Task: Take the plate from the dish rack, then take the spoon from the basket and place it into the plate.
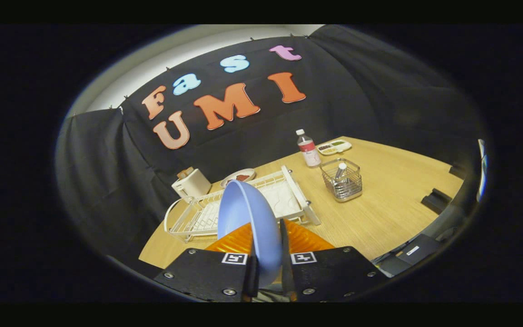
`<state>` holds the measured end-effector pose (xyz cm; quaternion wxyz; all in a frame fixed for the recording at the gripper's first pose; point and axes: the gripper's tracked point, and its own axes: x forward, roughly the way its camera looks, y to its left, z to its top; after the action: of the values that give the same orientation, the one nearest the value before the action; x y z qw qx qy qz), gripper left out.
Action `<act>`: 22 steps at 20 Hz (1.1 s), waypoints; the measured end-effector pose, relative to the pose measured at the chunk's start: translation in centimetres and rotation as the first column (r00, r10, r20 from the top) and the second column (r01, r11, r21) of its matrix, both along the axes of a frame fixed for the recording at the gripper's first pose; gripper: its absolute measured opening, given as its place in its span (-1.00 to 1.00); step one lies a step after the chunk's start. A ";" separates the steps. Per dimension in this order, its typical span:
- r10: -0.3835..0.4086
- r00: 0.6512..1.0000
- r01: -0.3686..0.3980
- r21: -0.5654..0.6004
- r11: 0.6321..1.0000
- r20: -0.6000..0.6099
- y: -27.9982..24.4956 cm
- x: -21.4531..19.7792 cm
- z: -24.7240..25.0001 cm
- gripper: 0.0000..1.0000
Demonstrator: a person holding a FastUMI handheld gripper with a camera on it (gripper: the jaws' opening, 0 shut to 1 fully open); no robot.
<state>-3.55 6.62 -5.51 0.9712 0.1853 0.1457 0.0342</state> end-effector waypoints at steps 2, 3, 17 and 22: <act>0.020 0.999 -0.019 0.054 0.998 -0.032 0.2 -0.5 -1.8 -0.59; 0.022 0.999 -0.018 0.077 0.997 -0.048 0.1 -0.6 -2.7 -0.59; 0.011 0.968 0.086 0.374 0.923 -0.249 0.8 -0.1 -11.1 -0.58; -0.016 0.964 0.108 0.337 0.935 -0.265 0.1 0.1 -11.3 -0.49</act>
<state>-3.49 6.77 -16.80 0.8963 0.3616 0.2566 0.0040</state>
